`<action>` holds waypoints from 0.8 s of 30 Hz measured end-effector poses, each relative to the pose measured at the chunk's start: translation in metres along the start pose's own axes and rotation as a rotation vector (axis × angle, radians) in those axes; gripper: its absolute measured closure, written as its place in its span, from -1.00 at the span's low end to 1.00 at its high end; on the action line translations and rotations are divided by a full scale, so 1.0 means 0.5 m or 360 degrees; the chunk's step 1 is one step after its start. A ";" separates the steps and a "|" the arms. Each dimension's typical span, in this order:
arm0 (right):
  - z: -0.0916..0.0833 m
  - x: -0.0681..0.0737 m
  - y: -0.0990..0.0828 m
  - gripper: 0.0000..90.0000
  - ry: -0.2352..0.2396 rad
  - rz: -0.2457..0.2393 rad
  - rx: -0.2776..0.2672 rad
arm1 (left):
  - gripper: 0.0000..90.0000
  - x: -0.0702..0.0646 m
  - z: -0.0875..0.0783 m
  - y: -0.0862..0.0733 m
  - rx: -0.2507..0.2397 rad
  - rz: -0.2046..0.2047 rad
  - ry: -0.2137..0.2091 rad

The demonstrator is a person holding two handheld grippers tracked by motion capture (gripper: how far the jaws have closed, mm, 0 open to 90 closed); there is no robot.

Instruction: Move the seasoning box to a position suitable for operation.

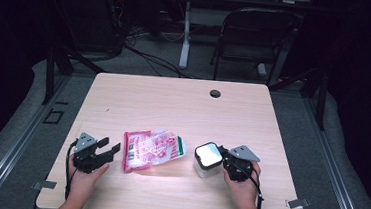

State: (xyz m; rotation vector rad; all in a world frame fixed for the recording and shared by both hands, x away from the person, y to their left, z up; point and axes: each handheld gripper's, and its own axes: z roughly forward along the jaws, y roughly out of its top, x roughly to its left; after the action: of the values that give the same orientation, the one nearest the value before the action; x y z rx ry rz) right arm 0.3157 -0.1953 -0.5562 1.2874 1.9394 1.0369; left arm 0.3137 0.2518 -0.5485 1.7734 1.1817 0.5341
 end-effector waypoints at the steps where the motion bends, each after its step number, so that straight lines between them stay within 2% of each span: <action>1: 0.000 0.005 0.000 0.89 0.0014 -0.0005 -0.0003 | 0.02 -0.004 0.001 0.000 -0.0002 0.0010 -0.0008; 6: 0.002 0.023 -0.001 0.89 0.0041 -0.0048 0.0024 | 0.02 -0.026 0.005 0.002 -0.0005 0.0056 -0.0058; 7: 0.003 0.027 -0.002 0.89 0.0049 -0.0051 0.0018 | 0.02 -0.032 0.006 0.003 0.0017 0.0063 -0.0073; 8: 0.003 0.033 -0.003 0.88 0.0057 -0.0069 0.0026 | 0.02 -0.042 0.007 0.003 0.0009 0.0079 -0.0107; 12: 0.004 0.043 -0.005 0.88 0.0061 -0.0081 0.0036 | 0.02 -0.057 0.005 0.005 0.0001 0.0118 -0.0147; 15: 0.004 0.046 -0.007 0.89 0.0058 -0.0084 0.0055 | 0.02 -0.074 0.003 0.009 0.0003 0.0152 -0.0214; 19: 0.004 0.050 -0.010 0.89 0.0069 -0.0081 0.0054 | 0.02 -0.086 0.003 0.010 0.0003 0.0168 -0.0238; 24: -0.009 0.057 -0.015 0.88 0.0062 -0.0117 0.0116 | 0.09 -0.107 0.003 0.017 0.0001 0.0230 -0.0282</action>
State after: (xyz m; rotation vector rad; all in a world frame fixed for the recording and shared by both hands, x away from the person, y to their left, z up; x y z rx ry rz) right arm 0.2984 -0.1716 -0.5617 1.2338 2.0553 0.9700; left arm 0.2950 0.2028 -0.5349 1.8748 0.9373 0.4500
